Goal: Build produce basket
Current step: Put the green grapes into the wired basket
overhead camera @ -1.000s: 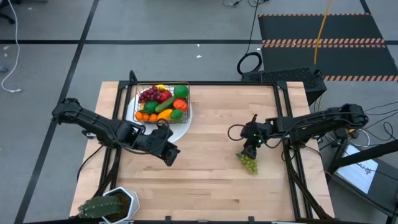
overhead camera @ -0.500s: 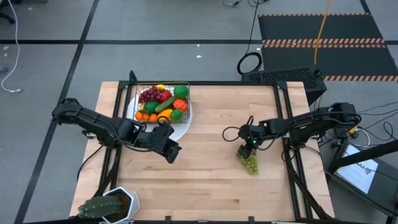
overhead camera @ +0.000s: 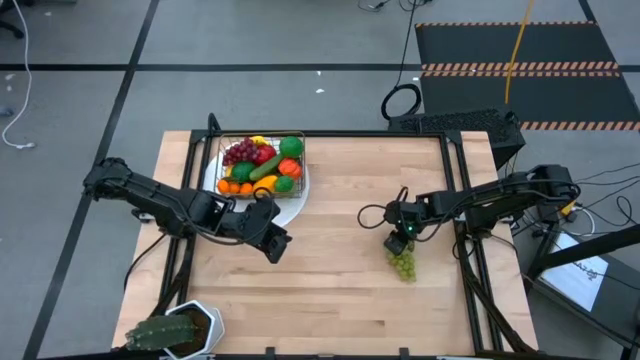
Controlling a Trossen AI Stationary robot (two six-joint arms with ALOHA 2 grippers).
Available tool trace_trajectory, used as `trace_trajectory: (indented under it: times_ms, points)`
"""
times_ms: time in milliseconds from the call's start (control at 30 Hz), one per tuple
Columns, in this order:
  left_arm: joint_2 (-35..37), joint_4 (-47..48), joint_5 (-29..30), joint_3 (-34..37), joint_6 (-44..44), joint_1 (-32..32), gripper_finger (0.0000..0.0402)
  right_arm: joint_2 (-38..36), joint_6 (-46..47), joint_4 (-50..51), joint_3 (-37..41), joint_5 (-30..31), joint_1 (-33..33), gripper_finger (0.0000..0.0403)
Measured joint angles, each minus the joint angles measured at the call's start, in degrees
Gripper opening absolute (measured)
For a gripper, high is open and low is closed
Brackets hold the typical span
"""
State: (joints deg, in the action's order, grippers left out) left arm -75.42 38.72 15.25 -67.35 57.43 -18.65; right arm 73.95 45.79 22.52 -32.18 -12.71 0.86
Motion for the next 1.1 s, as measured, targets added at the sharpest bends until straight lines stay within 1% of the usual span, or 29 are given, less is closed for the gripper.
trace_trajectory:
  times_ms: [100, 167, 367, 467, 633, 767, 867, 1100]
  points:
    - [0.0, 0.0, 0.0, 0.0, -0.34, 0.0, 0.0131, 0.0, 0.02, 0.05, 0.02, 1.27, 0.0, 0.0021]
    - [0.0, 0.02, 0.0, 0.0, -0.35, 0.0, 0.0131, 0.0, -0.01, 0.03, 0.0, 1.77, 0.0, 0.001]
    - [0.0, 0.03, 0.0, 0.0, -0.42, 0.0, 0.0131, -0.93, 1.72, -2.33, 0.07, 0.4, 0.0, 0.0013]
    - [0.0, 0.04, 0.0, 0.0, -0.87, 0.0, 0.0131, -2.8, 3.25, -4.63, 0.04, -0.85, 0.0, 0.0007]
    - [0.0, 0.04, 0.02, 0.0, -1.74, 0.0, 0.0131, -7.05, 6.17, -8.79, 0.06, -0.81, 0.0, 0.0006]
    - [0.0, 0.04, 0.02, 0.0, -2.28, 0.0, 0.0131, -10.35, 7.41, -14.16, 0.06, -0.75, 0.0, 0.0006]
    - [0.0, 0.04, 0.02, 0.0, -2.28, 0.0, 0.0131, -12.39, 6.47, -19.37, 0.07, -0.7, 0.0, 0.0006]
    - [0.0, 0.04, 0.02, 0.0, -2.22, 0.0, 0.0131, -15.9, 3.13, -35.98, 0.07, -0.61, 0.0, 0.0006]
